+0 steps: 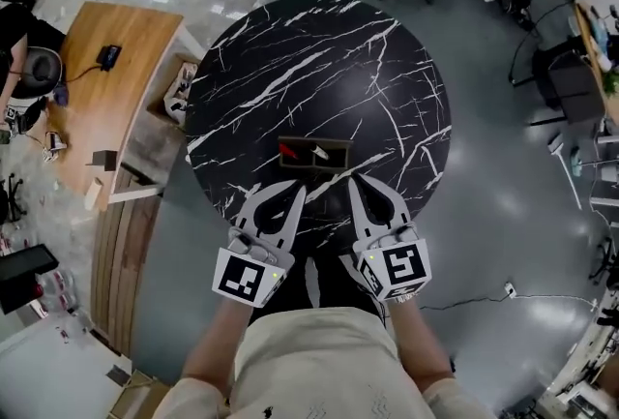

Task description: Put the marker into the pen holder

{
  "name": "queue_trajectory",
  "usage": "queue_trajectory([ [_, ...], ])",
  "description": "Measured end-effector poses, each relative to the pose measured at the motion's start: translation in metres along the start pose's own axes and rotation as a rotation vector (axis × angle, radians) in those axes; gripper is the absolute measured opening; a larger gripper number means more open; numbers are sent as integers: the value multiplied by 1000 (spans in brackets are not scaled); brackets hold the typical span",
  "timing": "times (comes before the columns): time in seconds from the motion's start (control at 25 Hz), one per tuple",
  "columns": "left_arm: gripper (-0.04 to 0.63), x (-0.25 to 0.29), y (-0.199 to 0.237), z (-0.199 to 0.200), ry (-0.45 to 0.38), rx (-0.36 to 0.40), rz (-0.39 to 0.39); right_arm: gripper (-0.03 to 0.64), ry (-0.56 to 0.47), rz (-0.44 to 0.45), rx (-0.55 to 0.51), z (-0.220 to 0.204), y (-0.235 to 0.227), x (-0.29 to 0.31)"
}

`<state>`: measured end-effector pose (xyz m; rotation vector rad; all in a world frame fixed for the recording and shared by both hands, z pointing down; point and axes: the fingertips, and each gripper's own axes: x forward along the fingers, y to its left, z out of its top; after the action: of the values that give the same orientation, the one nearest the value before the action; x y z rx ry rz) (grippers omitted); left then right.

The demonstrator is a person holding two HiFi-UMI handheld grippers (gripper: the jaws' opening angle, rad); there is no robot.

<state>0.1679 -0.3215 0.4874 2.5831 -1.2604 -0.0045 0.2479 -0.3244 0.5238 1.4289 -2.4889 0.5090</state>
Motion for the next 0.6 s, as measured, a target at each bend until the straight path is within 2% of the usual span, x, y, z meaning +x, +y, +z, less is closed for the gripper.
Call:
queue_trajectory([
  [0.16, 9, -14, -6, 32, -51, 29, 20, 17, -60, 24, -39, 30, 10, -30],
  [0.4, 9, -33, -21, 53, -69, 95, 13, 16, -142, 26, -97, 69, 14, -57],
  [0.6, 9, -42, -27, 67, -102, 112, 22, 17, -160, 50, -138, 80, 25, -70],
])
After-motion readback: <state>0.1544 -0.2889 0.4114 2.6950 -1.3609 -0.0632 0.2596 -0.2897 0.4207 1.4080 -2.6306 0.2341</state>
